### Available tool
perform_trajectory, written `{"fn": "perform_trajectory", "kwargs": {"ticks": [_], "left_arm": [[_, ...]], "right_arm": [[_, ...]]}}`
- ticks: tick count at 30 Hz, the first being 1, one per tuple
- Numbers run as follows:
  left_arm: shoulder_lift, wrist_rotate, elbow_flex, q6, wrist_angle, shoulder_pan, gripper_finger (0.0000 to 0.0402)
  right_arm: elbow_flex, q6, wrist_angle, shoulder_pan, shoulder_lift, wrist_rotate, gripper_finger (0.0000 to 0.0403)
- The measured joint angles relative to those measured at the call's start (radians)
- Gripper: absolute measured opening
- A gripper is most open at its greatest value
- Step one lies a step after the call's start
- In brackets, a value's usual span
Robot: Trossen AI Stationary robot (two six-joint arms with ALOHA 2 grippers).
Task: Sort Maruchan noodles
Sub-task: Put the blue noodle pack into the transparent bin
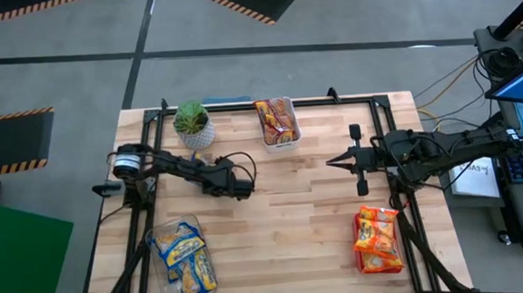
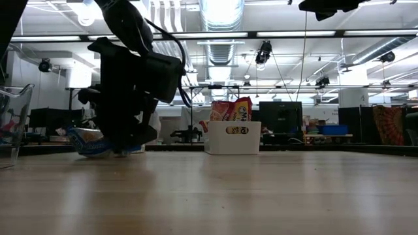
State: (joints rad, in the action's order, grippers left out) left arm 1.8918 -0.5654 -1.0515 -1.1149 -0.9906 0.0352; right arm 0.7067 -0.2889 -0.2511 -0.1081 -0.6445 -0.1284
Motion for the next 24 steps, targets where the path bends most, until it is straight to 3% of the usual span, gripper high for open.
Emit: {"fn": "perform_trajectory", "kwargs": {"ticks": [4, 17, 24], "left_arm": [[-0.022, 0.008, 0.0, 0.026, -0.006, 0.013, 0.0006], [-0.297, 0.038, 0.0, 0.189, -0.023, 0.111, 0.0], [-0.374, -0.003, 0.0, 0.183, -0.017, 0.144, 0.0]], "right_arm": [[0.0, 0.005, -0.004, 0.0, 0.0, 0.0, 0.0009], [0.0, 0.046, -0.009, 0.0, 0.0, 0.0, 0.0009], [-0.001, 0.067, -0.031, 0.0, 0.0, 0.0, 0.0009]]}}
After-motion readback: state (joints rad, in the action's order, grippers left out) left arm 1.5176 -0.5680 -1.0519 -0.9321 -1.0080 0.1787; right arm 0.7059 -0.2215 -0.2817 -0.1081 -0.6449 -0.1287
